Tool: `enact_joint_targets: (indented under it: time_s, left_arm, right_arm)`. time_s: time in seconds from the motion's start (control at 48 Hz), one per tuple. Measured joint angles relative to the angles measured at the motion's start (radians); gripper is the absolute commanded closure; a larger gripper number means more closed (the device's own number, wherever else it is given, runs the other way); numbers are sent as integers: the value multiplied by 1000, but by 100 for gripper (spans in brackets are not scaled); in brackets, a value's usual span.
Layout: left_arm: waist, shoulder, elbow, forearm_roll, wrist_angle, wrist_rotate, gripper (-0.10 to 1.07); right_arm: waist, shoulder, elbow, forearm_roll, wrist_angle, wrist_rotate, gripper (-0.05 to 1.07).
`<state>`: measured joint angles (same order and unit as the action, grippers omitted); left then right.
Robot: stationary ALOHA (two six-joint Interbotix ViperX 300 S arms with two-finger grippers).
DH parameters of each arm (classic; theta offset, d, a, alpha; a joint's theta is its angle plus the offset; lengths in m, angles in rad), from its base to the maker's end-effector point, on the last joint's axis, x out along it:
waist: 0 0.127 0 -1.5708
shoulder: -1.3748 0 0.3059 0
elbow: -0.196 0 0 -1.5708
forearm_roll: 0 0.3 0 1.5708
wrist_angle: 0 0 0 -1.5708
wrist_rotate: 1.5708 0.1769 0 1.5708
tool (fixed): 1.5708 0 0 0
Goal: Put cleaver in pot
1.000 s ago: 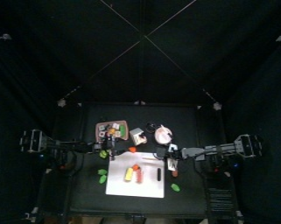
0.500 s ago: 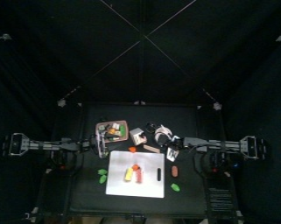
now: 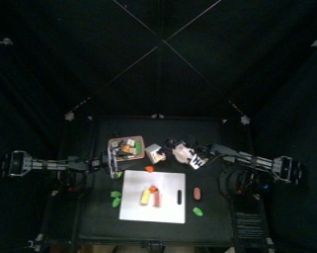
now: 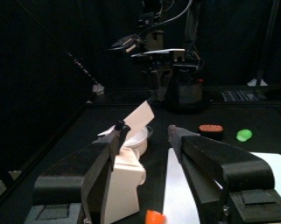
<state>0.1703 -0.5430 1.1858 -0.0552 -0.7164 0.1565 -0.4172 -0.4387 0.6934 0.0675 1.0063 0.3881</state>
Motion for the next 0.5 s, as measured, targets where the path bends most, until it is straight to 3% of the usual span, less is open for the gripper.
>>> enact_joint_targets:
  time_s: [0.5]
  left_arm:
    - [8,2,9,0,0,-2,11]
  right_arm:
    - [-28,23,26,21,-44,5,67]
